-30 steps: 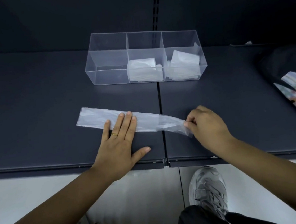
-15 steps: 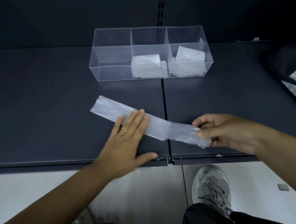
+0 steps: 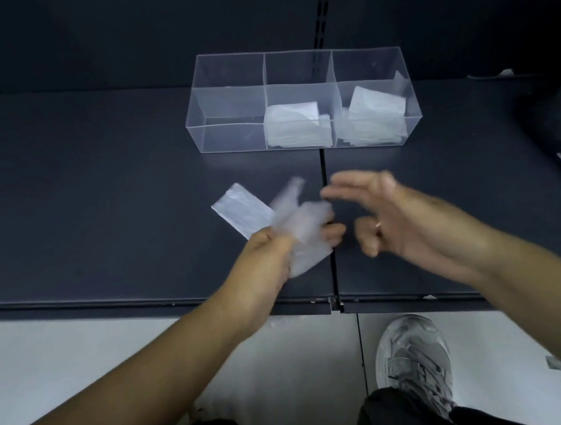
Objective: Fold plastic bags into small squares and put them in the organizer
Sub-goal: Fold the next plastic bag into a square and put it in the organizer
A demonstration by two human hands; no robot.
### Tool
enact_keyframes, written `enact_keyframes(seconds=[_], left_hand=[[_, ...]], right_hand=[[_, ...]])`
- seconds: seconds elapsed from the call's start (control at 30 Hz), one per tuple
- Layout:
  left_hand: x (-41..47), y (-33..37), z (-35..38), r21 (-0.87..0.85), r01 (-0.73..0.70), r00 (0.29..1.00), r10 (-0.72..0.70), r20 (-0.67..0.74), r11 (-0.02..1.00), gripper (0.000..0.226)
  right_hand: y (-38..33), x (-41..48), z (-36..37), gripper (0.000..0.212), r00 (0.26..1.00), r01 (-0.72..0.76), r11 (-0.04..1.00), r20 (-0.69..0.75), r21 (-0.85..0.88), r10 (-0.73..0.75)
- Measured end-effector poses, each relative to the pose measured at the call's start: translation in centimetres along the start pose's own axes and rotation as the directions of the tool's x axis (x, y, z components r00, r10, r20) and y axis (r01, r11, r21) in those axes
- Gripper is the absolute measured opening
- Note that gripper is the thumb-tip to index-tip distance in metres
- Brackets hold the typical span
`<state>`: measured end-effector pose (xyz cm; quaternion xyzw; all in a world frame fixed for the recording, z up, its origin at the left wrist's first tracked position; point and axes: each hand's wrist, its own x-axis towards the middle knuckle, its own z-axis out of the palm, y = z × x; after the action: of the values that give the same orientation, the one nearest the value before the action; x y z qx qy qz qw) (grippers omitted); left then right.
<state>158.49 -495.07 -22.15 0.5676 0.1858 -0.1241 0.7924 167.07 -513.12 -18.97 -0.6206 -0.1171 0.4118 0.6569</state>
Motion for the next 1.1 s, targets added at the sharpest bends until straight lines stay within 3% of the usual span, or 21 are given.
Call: enact_keyframes(seconds=[0.03, 0.1, 0.27, 0.4, 0.6, 0.7, 0.77, 0.83, 0.9, 0.97, 1.03, 1.1], left_hand=[[0.3, 0.2, -0.5, -0.110, 0.043, 0.998, -0.038, 0.044, 0.993, 0.048], [0.7, 0.3, -1.3, -0.198, 0.073, 0.990, -0.048, 0.129, 0.978, 0.046], [2.4, -0.5, -3.4, -0.196, 0.132, 0.989, -0.115, 0.099, 0.972, 0.041], [3.9, 0.0, -5.1, -0.118, 0.145, 0.988, -0.151, -0.039, 0.982, 0.034], [6.2, 2.4, -7.0, 0.104, 0.108, 0.957, -0.075, -0.281, 0.989, 0.030], [6.3, 2.9, -7.6, 0.140, 0.021, 0.888, 0.046, -0.457, 0.990, 0.025], [4.9, 2.6, -7.2, 0.178, -0.048, 0.798, 0.145, -0.584, 0.983, 0.017], [2.4, 1.4, -6.1, 0.159, -0.012, 0.761, 0.112, -0.639, 0.987, 0.012], [-0.6, -0.5, -3.9, 0.019, 0.151, 0.847, -0.120, -0.518, 0.988, 0.022], [-2.8, -2.0, -1.6, -0.107, 0.309, 0.899, -0.327, -0.290, 0.945, 0.024], [-3.7, -2.9, -0.5, -0.150, 0.344, 0.923, -0.363, -0.125, 0.927, 0.023], [-3.8, -3.2, -0.5, -0.150, 0.321, 0.939, -0.335, -0.077, 0.935, 0.021]], right_hand=[[0.8, 0.7, 0.4, 0.060, 0.996, -0.045, 0.999, 0.077, 0.026, 0.043], [2.3, 1.8, 1.2, 0.054, 0.984, -0.105, 0.991, 0.135, -0.084, 0.116], [4.6, 3.2, 1.9, 0.035, 0.984, -0.176, 0.927, -0.080, -0.332, 0.159], [5.4, 3.4, 2.2, 0.015, 0.970, -0.196, 0.899, -0.215, -0.391, 0.118], [5.7, 3.4, 2.1, 0.014, 0.947, -0.245, 0.909, -0.284, -0.337, 0.150], [5.7, 3.4, 1.9, 0.016, 0.944, -0.262, 0.913, -0.279, -0.314, 0.175], [5.6, 3.5, 1.9, 0.017, 0.945, -0.267, 0.914, -0.271, -0.305, 0.186], [5.6, 3.5, 1.8, 0.018, 0.944, -0.273, 0.912, -0.266, -0.305, 0.193], [5.5, 3.5, 1.8, 0.018, 0.945, -0.272, 0.910, -0.262, -0.312, 0.193], [5.4, 3.6, 1.9, 0.019, 0.946, -0.272, 0.908, -0.260, -0.319, 0.192], [5.3, 3.6, 2.0, 0.019, 0.945, -0.275, 0.906, -0.264, -0.322, 0.193], [5.2, 3.6, 2.1, 0.019, 0.943, -0.278, 0.906, -0.268, -0.320, 0.195]])
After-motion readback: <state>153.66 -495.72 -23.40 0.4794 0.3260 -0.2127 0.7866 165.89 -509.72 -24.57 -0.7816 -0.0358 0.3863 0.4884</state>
